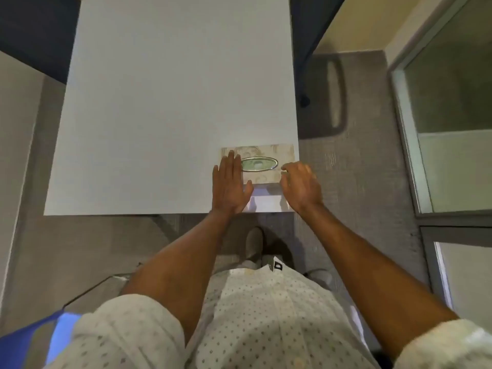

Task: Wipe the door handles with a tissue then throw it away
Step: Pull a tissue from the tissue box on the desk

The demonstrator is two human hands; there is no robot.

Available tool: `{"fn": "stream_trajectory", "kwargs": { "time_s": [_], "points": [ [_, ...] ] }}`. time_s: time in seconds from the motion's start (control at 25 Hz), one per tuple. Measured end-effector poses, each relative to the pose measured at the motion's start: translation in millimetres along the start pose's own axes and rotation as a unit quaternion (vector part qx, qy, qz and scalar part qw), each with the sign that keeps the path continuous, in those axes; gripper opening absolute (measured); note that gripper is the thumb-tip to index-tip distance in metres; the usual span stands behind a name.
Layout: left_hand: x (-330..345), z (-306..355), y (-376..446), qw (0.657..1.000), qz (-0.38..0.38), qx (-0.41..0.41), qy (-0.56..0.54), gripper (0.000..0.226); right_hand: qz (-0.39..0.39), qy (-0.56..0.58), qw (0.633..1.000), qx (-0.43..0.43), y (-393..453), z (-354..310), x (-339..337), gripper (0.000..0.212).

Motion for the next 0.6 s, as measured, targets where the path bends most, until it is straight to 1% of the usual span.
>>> {"fn": "stream_trajectory", "kwargs": {
  "time_s": [0.16, 0.36, 0.48, 0.6],
  "points": [
    [11, -21, 17, 1.000, -0.008, 0.010, -0.026, 0.078, -0.027, -0.012, 0.999, -0.021, 24, -28, 19, 0.021],
    [33, -32, 34, 0.998, -0.021, 0.032, -0.047, 0.080, -0.078, -0.045, 0.994, -0.063, 48, -40, 40, 0.025],
    [41, -32, 37, 0.998, -0.017, 0.039, -0.047, 0.081, -0.102, -0.069, 0.987, -0.104, 58, -49, 48, 0.028],
    [44, -34, 38, 0.999, -0.011, 0.035, -0.033, 0.082, -0.115, -0.130, 0.971, -0.163, 66, -55, 50, 0.026]
  ]
}}
Point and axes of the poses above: each hand's wrist, its own y-axis towards the middle knuckle, its own x-axis out of the palm, z = x × y, the point moved 5 cm from there along y, towards the middle knuckle, and after that the axes turned 11 degrees about z, right-handed, at the moved point
